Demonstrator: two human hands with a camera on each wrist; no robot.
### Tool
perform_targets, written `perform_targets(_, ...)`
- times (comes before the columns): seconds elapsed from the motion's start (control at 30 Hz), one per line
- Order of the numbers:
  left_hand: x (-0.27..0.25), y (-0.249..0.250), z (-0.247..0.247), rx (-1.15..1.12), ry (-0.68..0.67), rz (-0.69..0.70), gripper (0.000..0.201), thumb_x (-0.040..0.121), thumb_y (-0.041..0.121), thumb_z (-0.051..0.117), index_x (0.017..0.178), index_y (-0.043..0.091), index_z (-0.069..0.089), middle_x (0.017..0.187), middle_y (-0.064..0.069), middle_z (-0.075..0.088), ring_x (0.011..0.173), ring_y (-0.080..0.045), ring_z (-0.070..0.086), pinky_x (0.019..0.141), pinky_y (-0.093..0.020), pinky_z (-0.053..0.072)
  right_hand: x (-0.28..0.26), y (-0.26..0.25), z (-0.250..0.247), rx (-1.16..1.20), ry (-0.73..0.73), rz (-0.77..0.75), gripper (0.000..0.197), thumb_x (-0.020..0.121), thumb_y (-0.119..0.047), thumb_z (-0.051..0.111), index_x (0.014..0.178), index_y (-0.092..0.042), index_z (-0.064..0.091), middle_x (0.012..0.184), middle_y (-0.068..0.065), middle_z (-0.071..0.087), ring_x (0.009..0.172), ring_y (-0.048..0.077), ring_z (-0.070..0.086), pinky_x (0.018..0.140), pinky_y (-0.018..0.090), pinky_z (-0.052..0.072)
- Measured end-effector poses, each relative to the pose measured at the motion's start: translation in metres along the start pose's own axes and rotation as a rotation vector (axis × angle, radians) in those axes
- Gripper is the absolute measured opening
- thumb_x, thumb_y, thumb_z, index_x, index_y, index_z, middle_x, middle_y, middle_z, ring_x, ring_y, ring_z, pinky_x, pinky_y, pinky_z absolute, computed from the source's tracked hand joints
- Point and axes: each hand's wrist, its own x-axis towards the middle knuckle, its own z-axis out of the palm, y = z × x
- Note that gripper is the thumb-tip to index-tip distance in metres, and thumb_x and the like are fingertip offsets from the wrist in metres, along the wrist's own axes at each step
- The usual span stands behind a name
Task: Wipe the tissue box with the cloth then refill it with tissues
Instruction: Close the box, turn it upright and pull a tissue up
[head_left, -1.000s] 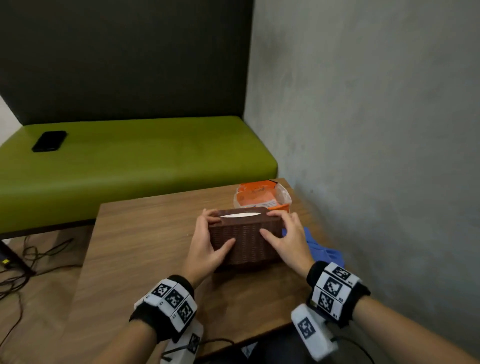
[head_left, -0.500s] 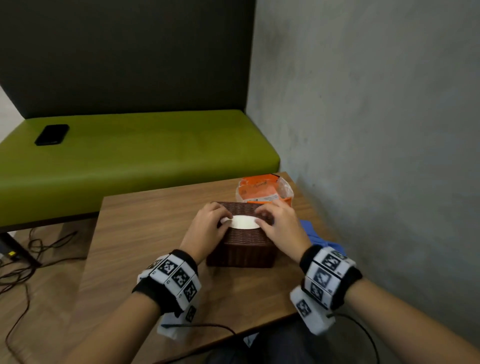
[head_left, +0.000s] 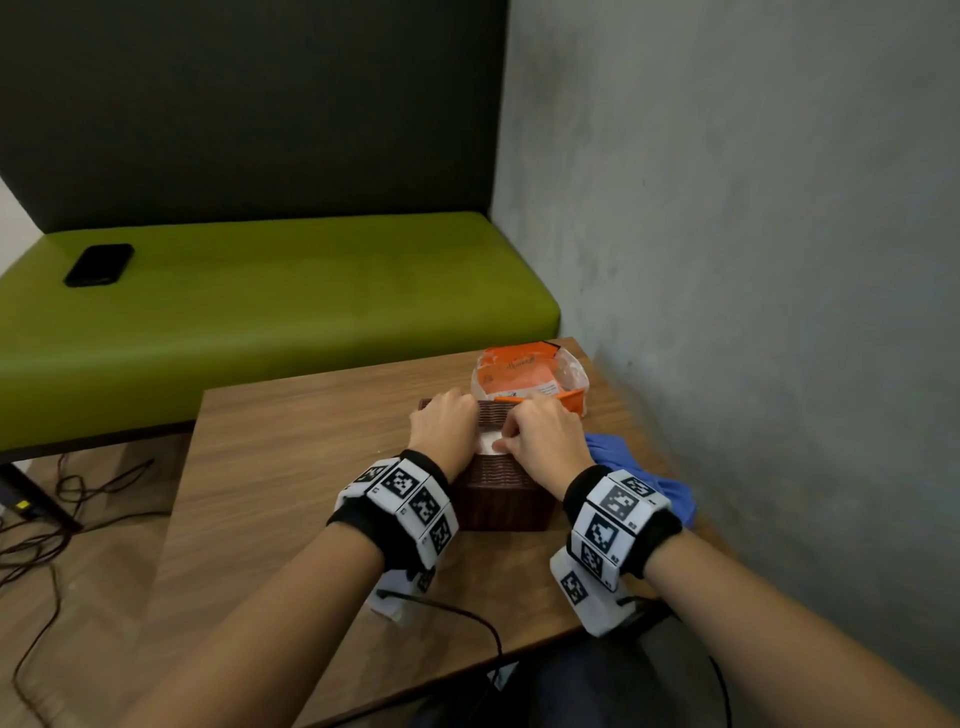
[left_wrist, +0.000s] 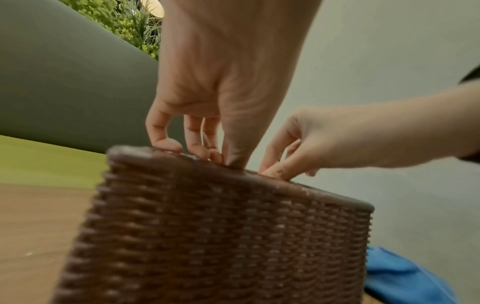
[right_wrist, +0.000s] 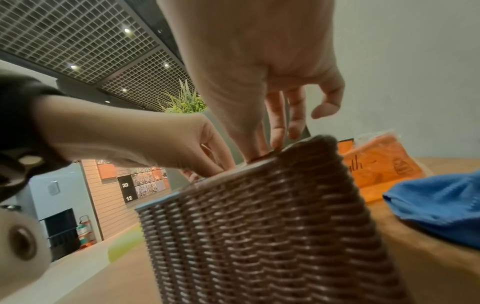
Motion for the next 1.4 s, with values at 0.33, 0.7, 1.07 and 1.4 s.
perform_targets(0.33,0.004,0.002,0.002,0.104,-0.063,0.105,0.019,0.090,0.006,0.046,0.103,0.000,0.059,0.116,-0.014,0.050,0.110,-0.032,0.049,0.082,-0.052,0.047,0.012,-0.011,0.000,-0.215,-0.098,-0.024,0.018,0.087,-0.014,0.059,0.104,-0.009,0.061,0.121,0.011,0.049,0.118,0.032,0.041,0.087,0.049,0.040)
perform_targets(0.7,-0.007,-0.028,0.003,-0.358,0.082,0.207,0.004,0.093,0.015,0.047,0.092,0.010,0.048,0.096,-0.014,0.064,0.089,-0.029,0.059,0.078,-0.039,0.048,0.004,0.006,-0.008,0.082,0.048,-0.215,0.010,0.091,-0.018,0.049,0.095,-0.009,0.050,0.089,0.015,0.066,0.083,0.035,0.061,0.072,0.046,0.047)
perform_targets(1.07,-0.003,-0.038,-0.005,-0.481,0.119,0.159,0.020,0.081,0.004,0.065,0.100,0.006,0.071,0.096,-0.010,0.074,0.082,-0.014,0.062,0.070,-0.016,0.045,0.007,0.022,-0.004,0.190,-0.034,-0.195,0.015,0.084,-0.014,0.064,0.079,-0.001,0.066,0.085,0.014,0.067,0.084,0.027,0.060,0.068,0.027,0.038)
perform_targets(1.4,-0.004,-0.040,-0.004,-0.526,0.163,0.142,0.023,0.081,-0.001,0.063,0.102,0.006,0.072,0.098,-0.012,0.074,0.089,-0.017,0.067,0.085,-0.026,0.053,0.007,0.026,-0.003,0.242,0.001,-0.153,0.017,0.078,-0.021,0.070,0.084,-0.005,0.068,0.094,0.013,0.065,0.094,0.023,0.056,0.077,0.026,0.041)
